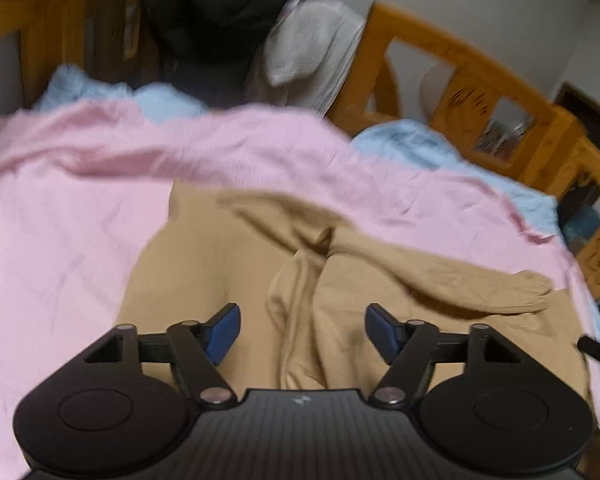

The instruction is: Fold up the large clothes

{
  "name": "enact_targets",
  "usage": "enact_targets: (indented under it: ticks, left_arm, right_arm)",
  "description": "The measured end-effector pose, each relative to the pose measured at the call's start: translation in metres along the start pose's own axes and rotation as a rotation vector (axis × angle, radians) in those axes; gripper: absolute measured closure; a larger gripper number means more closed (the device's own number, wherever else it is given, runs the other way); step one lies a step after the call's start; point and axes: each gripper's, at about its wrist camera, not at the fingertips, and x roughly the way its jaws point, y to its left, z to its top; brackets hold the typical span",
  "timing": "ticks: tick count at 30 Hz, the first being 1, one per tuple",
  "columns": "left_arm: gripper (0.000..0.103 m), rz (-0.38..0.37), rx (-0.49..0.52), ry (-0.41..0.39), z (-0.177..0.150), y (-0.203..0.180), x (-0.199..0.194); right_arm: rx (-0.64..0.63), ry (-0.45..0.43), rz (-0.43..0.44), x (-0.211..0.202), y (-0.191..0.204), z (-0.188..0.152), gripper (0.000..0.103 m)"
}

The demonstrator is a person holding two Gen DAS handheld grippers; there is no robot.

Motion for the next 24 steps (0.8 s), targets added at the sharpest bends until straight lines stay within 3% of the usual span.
enact_targets:
  ticks: [3,5,9,13,17,20,22,24]
  left_arm:
    - [0.019,-0.035,0.074,-0.029,-0.01,-0.012,-0.016]
    - [0.019,-0.04,0.124,0.014,-0.017,-0.022,-0.012]
    - [0.021,0.051,0.222,0.082,-0.032,-0.043,0.014]
    - [0.017,0.133,0.242,0.091,-0.037,-0.047,0.043]
    - [0.016,0.145,0.226,0.088,-0.035,-0.045,0.044]
    - [0.016,0.123,0.18,0.087,-0.037,-0.037,0.025]
    - [0.012,0.115,0.18,0.076,-0.039,-0.035,0.009]
    - [0.006,0.107,0.194,0.05,-0.043,-0.034,-0.009]
  right_arm:
    - [-0.125,-0.066,0.038,-0.019,0.021,0.006,0.056]
    - [-0.243,-0.053,0.065,-0.017,0.041,0.003,0.057]
    - [-0.401,0.03,0.033,0.01,0.071,-0.018,0.057]
    - [-0.444,0.079,-0.023,0.043,0.078,-0.036,0.057]
    - [-0.464,0.089,-0.046,0.055,0.079,-0.04,0.057]
    - [-0.435,0.094,-0.01,0.035,0.072,-0.032,0.054]
    - [-0.43,0.113,0.029,0.012,0.066,-0.027,0.042]
    - [-0.471,0.134,0.052,-0.015,0.064,-0.027,0.038]
